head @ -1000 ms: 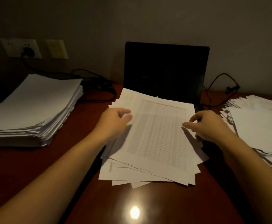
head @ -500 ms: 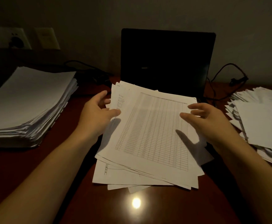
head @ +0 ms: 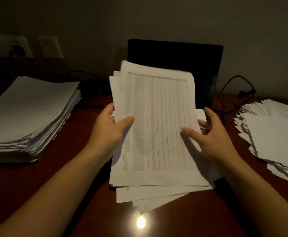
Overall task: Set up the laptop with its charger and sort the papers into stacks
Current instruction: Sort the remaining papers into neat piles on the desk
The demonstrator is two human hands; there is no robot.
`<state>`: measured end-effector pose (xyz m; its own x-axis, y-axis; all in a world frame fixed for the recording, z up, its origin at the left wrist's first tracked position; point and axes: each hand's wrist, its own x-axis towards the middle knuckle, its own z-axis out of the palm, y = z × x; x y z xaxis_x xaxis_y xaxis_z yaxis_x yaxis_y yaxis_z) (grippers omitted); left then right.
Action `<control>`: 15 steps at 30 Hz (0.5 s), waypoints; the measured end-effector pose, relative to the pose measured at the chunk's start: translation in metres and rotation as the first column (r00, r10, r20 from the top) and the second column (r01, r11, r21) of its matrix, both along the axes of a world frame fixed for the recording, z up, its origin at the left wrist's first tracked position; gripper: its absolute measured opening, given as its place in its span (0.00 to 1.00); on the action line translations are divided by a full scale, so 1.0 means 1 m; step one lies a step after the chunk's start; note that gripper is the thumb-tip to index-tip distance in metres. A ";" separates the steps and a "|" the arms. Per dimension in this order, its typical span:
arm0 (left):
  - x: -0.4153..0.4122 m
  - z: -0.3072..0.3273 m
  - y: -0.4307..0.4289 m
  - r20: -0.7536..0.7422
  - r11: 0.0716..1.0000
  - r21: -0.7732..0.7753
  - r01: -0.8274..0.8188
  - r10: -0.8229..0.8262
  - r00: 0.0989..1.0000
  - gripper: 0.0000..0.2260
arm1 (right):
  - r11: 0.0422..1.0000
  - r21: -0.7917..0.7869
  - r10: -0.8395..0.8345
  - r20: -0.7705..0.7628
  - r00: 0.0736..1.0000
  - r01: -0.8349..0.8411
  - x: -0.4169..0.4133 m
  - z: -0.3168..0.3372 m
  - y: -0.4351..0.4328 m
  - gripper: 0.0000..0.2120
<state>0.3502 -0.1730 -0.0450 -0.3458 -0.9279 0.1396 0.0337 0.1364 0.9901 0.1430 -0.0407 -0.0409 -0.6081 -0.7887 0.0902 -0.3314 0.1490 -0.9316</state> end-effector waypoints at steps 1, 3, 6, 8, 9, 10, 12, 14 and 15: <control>0.000 0.004 0.001 -0.056 1.000 0.008 -0.001 0.001 0.998 0.16 | 0.999 -0.017 0.051 0.080 0.995 -0.050 -0.001 0.003 0.001 0.37; 0.001 0.009 0.003 -0.137 1.000 0.013 0.009 -0.007 0.990 0.16 | 0.991 -0.053 0.126 0.120 0.985 -0.120 -0.002 0.007 0.003 0.22; 0.001 0.011 0.007 -0.121 0.998 -0.040 0.040 -0.045 0.992 0.14 | 0.972 -0.221 0.110 0.155 0.982 -0.074 -0.001 0.010 0.005 0.11; 0.001 0.011 0.012 -0.078 0.991 -0.112 0.071 -0.080 0.994 0.11 | 0.945 -0.328 0.069 0.178 0.982 -0.007 0.001 0.013 0.005 0.08; 0.000 0.011 0.014 -0.071 0.985 -0.148 0.089 -0.100 0.992 0.11 | 0.929 -0.370 0.052 0.174 0.983 0.016 0.002 0.014 0.004 0.08; 0.000 0.010 0.016 -0.060 0.976 -0.191 0.107 -0.120 0.991 0.10 | 0.914 -0.403 0.034 0.154 0.988 0.031 0.004 0.014 0.003 0.07; -0.003 0.009 0.021 -0.031 0.953 -0.270 0.139 -0.153 0.988 0.10 | 0.894 -0.447 -0.001 0.075 0.997 0.034 0.006 0.016 0.001 0.06; -0.005 0.009 0.025 -0.049 0.939 -0.308 0.154 -0.177 0.983 0.10 | 0.876 -0.481 0.029 0.031 0.999 -0.010 0.009 0.020 0.000 0.07; -0.006 0.010 0.027 -0.072 0.936 -0.320 0.146 -0.177 0.981 0.10 | 0.865 -0.499 0.071 0.032 0.997 -0.046 0.010 0.022 -0.001 0.09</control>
